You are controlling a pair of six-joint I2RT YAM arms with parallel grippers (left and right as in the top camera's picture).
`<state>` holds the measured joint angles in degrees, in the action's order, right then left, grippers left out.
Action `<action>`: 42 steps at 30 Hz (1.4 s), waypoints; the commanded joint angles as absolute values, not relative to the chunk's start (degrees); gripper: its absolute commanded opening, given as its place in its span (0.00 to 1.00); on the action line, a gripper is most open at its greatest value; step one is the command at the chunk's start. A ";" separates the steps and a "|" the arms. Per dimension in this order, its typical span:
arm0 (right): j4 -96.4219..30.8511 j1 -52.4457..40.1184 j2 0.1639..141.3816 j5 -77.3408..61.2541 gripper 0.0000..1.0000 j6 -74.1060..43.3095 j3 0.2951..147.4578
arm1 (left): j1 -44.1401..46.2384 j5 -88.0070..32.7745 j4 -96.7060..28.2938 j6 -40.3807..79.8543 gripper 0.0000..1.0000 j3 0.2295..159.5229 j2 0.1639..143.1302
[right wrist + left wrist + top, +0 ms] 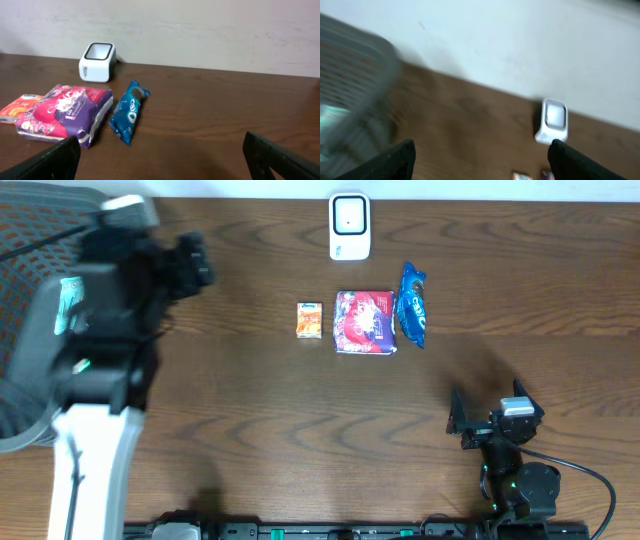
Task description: Scan the item barcode
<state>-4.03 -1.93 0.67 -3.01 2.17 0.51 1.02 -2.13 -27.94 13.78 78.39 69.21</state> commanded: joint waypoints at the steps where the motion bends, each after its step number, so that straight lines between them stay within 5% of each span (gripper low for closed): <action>1: -4.16 -1.50 0.32 -3.16 0.99 2.85 0.36 | -5.98 -7.70 -26.85 9.45 0.85 79.15 65.91; 8: -4.16 -1.50 0.32 -3.14 0.99 2.85 0.36 | -19.64 8.75 -17.30 8.01 0.85 79.15 69.25; 17: -4.19 -1.50 0.32 -3.14 0.99 2.85 0.36 | -30.35 9.89 -18.92 -2.85 0.85 79.09 84.97; 42: -4.19 -1.50 0.32 -3.14 0.99 2.85 0.36 | -30.79 -6.26 -11.16 -19.46 0.81 79.09 112.88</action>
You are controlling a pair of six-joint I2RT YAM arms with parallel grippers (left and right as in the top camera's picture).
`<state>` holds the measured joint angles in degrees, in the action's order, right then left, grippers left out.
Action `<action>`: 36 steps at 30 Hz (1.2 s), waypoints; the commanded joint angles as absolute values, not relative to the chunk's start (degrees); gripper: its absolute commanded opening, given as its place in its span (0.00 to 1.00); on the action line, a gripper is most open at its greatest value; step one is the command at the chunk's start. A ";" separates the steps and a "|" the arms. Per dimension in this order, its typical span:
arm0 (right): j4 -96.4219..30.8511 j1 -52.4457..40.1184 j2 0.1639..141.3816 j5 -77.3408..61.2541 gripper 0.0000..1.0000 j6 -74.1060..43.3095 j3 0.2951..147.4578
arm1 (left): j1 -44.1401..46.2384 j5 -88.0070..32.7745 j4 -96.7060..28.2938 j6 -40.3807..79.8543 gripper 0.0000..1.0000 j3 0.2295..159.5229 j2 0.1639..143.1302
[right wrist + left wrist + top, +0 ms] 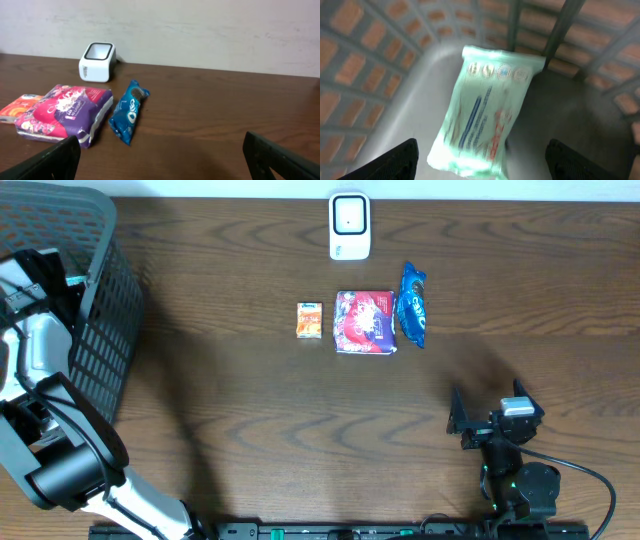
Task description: Scan the item barcode
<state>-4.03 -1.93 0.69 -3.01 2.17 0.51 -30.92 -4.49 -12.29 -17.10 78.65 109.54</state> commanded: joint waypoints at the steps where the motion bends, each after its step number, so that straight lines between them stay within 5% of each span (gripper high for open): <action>1: -4.19 -1.50 0.32 -3.16 0.99 2.85 0.36 | -30.79 -6.26 -10.46 -19.49 0.81 79.09 113.69; 13: -4.19 -1.50 0.32 -3.14 0.99 2.85 0.36 | -30.96 -6.04 -5.43 -19.42 0.76 79.11 118.83; 17: -4.16 -1.50 0.32 -3.16 0.99 2.85 0.36 | -31.03 -6.04 -5.63 -18.17 0.54 79.11 114.63; 36: -4.19 -1.50 0.32 -3.14 0.99 2.85 0.36 | -31.07 -6.22 -32.23 -3.33 0.07 79.11 90.52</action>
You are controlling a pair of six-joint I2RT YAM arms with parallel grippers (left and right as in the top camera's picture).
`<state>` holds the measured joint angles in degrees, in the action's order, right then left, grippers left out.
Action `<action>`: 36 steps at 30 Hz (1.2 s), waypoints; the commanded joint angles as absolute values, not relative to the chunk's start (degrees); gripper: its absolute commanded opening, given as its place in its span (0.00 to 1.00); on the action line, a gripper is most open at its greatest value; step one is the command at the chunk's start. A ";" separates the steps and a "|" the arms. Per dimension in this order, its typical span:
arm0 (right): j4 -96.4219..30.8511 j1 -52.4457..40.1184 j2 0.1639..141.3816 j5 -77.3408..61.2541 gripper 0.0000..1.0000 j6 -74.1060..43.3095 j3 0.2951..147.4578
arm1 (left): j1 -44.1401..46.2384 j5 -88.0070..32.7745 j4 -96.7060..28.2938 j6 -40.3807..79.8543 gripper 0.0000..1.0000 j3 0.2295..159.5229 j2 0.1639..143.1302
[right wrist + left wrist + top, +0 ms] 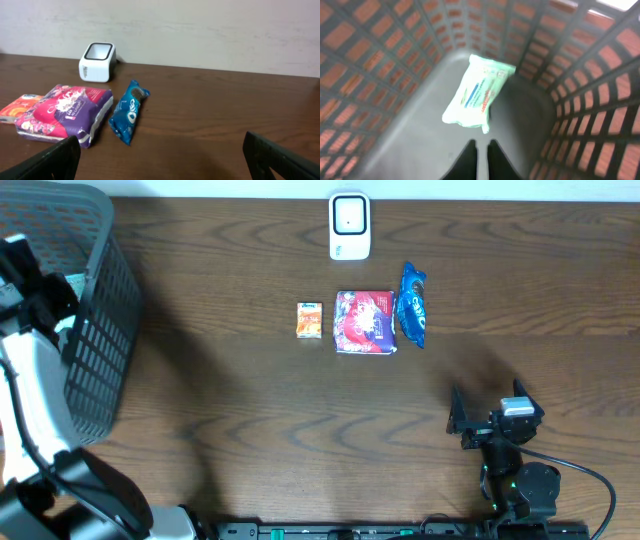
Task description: Scan the item barcode
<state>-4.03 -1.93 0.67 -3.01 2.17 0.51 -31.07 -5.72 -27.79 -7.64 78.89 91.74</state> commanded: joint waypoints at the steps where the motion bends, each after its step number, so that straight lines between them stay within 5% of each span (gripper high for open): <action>1: -4.19 -1.50 0.32 -3.14 0.99 2.85 0.36 | -31.07 -6.20 -34.33 -2.37 0.07 79.11 90.37; 14: -4.19 -1.50 0.32 -3.16 0.99 2.85 0.36 | -31.11 14.66 -43.81 16.29 0.07 79.11 88.84; 22: -4.19 -1.50 0.32 -3.14 0.99 2.85 0.36 | -31.11 10.24 -55.29 20.69 0.07 79.09 83.42; 36: -4.19 -1.50 0.32 -3.14 0.99 2.85 0.36 | -31.11 0.43 -54.89 18.72 0.07 79.09 77.19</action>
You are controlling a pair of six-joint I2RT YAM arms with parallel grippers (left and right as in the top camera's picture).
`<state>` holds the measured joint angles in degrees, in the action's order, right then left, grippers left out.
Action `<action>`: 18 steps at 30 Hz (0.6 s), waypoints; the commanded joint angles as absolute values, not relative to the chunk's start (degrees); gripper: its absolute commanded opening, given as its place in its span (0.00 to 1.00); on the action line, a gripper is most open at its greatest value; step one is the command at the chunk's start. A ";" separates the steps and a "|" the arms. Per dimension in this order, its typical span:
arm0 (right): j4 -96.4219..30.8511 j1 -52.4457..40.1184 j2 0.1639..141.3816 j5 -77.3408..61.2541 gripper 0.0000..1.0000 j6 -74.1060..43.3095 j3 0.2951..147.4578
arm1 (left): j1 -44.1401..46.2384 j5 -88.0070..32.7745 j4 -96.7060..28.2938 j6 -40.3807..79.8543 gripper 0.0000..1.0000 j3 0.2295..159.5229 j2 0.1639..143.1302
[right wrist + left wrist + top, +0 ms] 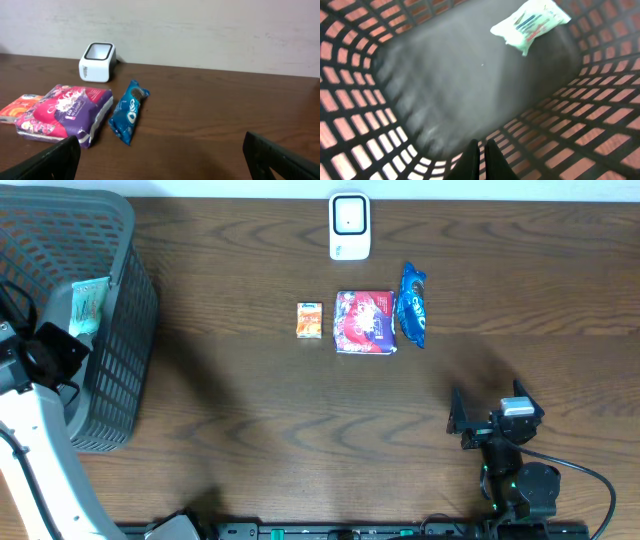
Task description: Scan the item barcode
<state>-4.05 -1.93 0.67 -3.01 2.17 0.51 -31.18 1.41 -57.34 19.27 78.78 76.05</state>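
Observation:
The white scanner (349,225) stands at the table's far edge, also in the right wrist view (97,62). In front of it lie an orange packet (310,319), a purple pack (364,321) and a blue Oreo pack (412,304). A pale green packet (530,21) lies on the floor of the grey basket (120,380). My left gripper (481,160) hangs over the basket's near side, shut and empty, well apart from that packet. My right gripper (165,165) rests at the front right, open and empty, facing the packs.
The basket takes up the table's left end, and its mesh walls surround the left gripper. My white left arm (40,450) reaches up from the front left corner. A cable (590,475) loops beside the right arm's base.
My left gripper, still shut, has drawn back toward the basket's near side, so the green packet is farther from it. In the overhead view the basket shows slightly further right. The right arm is unchanged.
My left gripper was open and high over the table's left, facing the scanner. Then it was open inside the basket just above the green packet. Then it was shut with the packet lying loose below. Now it is further back, still shut.

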 commanded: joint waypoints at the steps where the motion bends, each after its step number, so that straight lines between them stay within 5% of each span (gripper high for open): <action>1: -4.19 -1.50 0.32 -3.14 0.99 2.85 0.36 | -31.11 0.40 -53.58 18.72 0.07 79.09 77.56; 7: -4.19 -1.50 0.32 -3.14 0.99 2.85 0.36 | -31.11 -4.99 -42.98 18.70 0.16 79.09 82.35; 18: -4.19 -1.50 0.32 -3.14 0.99 2.85 0.36 | -31.11 -22.98 -47.99 13.93 0.08 79.09 84.36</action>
<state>-4.05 -1.93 0.64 -3.01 2.17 0.51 -31.18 -17.89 -47.20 16.51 78.76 85.34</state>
